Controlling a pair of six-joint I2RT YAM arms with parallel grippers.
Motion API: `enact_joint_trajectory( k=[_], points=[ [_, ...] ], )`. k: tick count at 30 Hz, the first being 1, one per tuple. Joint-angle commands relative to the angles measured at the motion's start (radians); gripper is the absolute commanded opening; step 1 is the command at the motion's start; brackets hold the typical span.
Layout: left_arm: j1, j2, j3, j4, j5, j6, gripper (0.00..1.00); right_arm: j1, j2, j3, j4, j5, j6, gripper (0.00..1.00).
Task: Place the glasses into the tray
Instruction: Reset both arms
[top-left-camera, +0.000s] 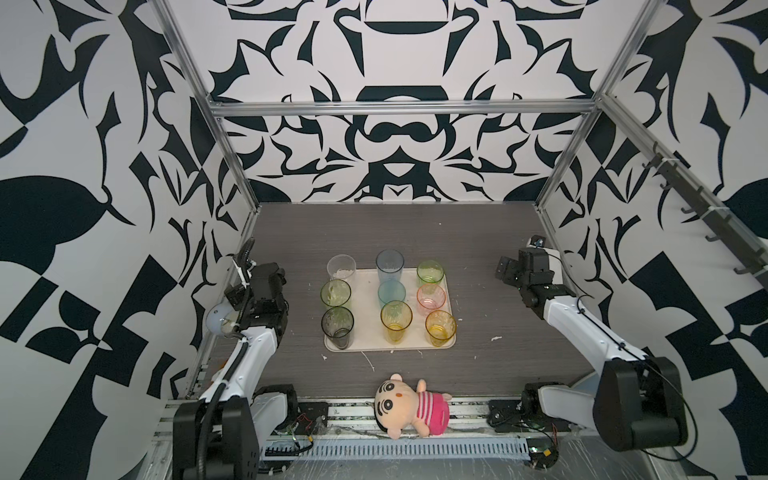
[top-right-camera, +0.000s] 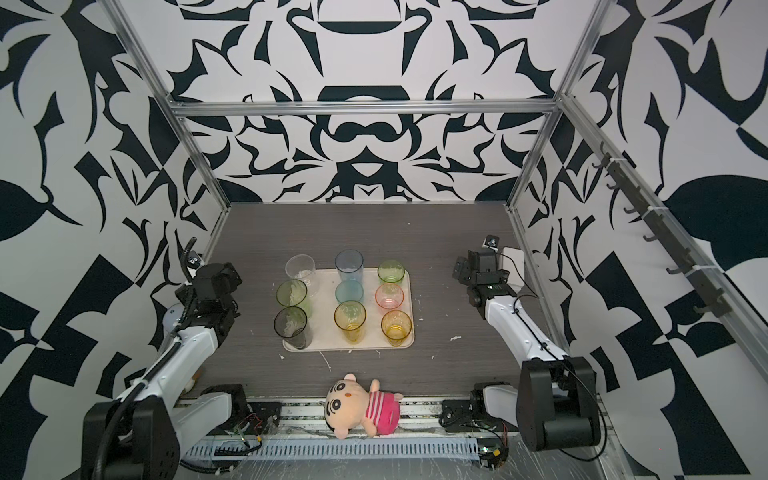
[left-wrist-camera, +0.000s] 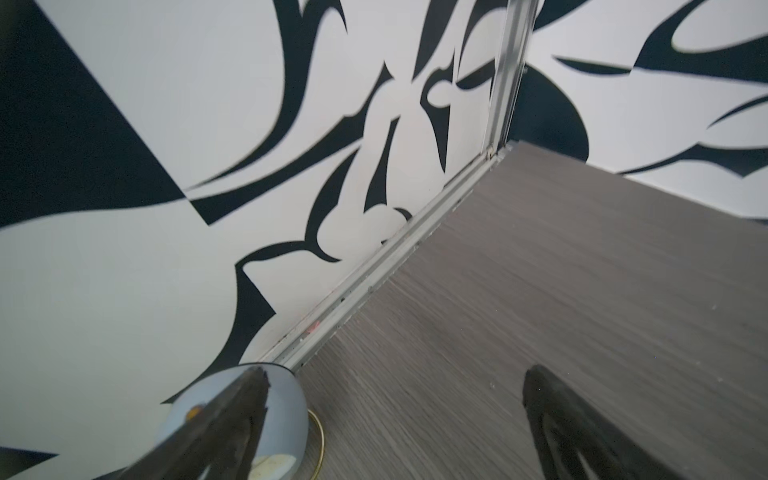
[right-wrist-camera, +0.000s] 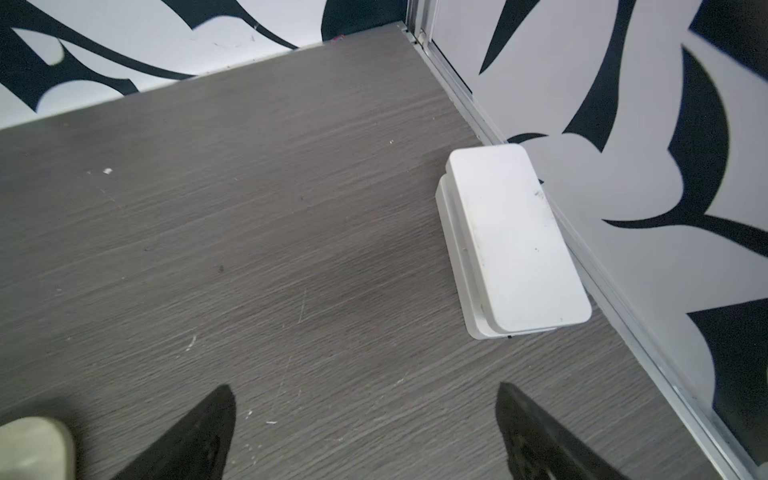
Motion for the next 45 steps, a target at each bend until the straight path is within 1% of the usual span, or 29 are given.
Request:
enact_joint_trajectory(
  k=[1, 3, 5, 7, 9, 12, 14, 18, 19, 20, 22, 24, 26, 29, 31, 32, 33, 34, 35, 36, 38, 41, 45],
  points=[
    [0.011, 0.049, -0.022, 0.165, 0.007, 0.019, 0.99, -0.005, 0.023, -0.037, 0.201, 0.036, -0.024, 1.00],
    [0.017, 0.082, -0.044, 0.211, 0.034, 0.020, 1.00, -0.003, 0.050, -0.065, 0.280, 0.025, -0.052, 1.00],
    [0.031, 0.107, -0.067, 0.253, 0.094, 0.017, 0.99, -0.004, 0.084, -0.074, 0.311, 0.027, -0.066, 1.00],
    [0.045, 0.134, -0.089, 0.314, 0.158, 0.023, 1.00, -0.005, 0.118, -0.082, 0.344, 0.053, -0.079, 1.00],
    [0.046, 0.150, -0.102, 0.355, 0.190, 0.029, 0.99, -0.004, 0.145, -0.087, 0.365, 0.079, -0.106, 1.00],
    [0.047, 0.161, -0.103, 0.365, 0.262, 0.053, 0.99, -0.004, 0.189, -0.117, 0.456, 0.096, -0.133, 1.00],
    [0.047, 0.172, -0.105, 0.377, 0.284, 0.063, 1.00, -0.005, 0.218, -0.136, 0.513, 0.088, -0.148, 1.00],
    [0.047, 0.175, -0.120, 0.393, 0.345, 0.049, 1.00, -0.003, 0.238, -0.145, 0.557, 0.035, -0.186, 1.00],
    [0.047, 0.175, -0.135, 0.436, 0.356, 0.032, 0.99, -0.004, 0.242, -0.157, 0.583, 0.035, -0.189, 1.00],
    [0.047, 0.214, -0.153, 0.494, 0.376, 0.024, 1.00, -0.003, 0.244, -0.167, 0.605, 0.032, -0.192, 1.00],
    [0.047, 0.236, -0.186, 0.597, 0.410, 0.014, 0.99, -0.003, 0.251, -0.194, 0.662, 0.025, -0.199, 1.00],
    [0.047, 0.257, -0.175, 0.598, 0.413, 0.011, 0.99, 0.000, 0.245, -0.207, 0.678, 0.012, -0.203, 1.00],
    [0.047, 0.291, -0.162, 0.597, 0.433, 0.018, 1.00, 0.009, 0.251, -0.231, 0.733, -0.007, -0.225, 1.00],
    [0.048, 0.361, -0.177, 0.688, 0.457, 0.027, 0.99, 0.015, 0.253, -0.279, 0.821, -0.045, -0.246, 1.00],
    [0.047, 0.396, -0.184, 0.729, 0.473, 0.033, 0.99, 0.014, 0.279, -0.325, 0.918, -0.071, -0.253, 1.00],
    [0.047, 0.409, -0.177, 0.726, 0.482, 0.033, 0.99, 0.014, 0.311, -0.347, 1.008, -0.103, -0.273, 1.00],
    [0.046, 0.430, -0.167, 0.724, 0.488, 0.033, 0.99, 0.015, 0.310, -0.347, 1.012, -0.101, -0.273, 1.00],
    [0.048, 0.457, -0.159, 0.742, 0.485, 0.033, 0.99, 0.015, 0.285, -0.328, 0.928, -0.091, -0.261, 1.00],
    [0.046, 0.467, -0.157, 0.763, 0.480, 0.037, 0.99, 0.015, 0.294, -0.332, 0.948, -0.092, -0.268, 1.00],
    [0.046, 0.463, -0.153, 0.746, 0.485, 0.037, 0.99, 0.015, 0.308, -0.342, 0.994, -0.096, -0.267, 1.00],
    [0.045, 0.443, -0.137, 0.679, 0.485, 0.032, 0.99, 0.015, 0.294, -0.337, 0.960, -0.097, -0.267, 1.00],
    [0.043, 0.453, -0.141, 0.705, 0.476, 0.032, 0.99, 0.015, 0.301, -0.337, 0.975, -0.099, -0.266, 1.00],
    [0.038, 0.451, -0.132, 0.683, 0.476, 0.035, 0.99, 0.019, 0.296, -0.337, 0.965, -0.098, -0.268, 1.00]
  ],
)
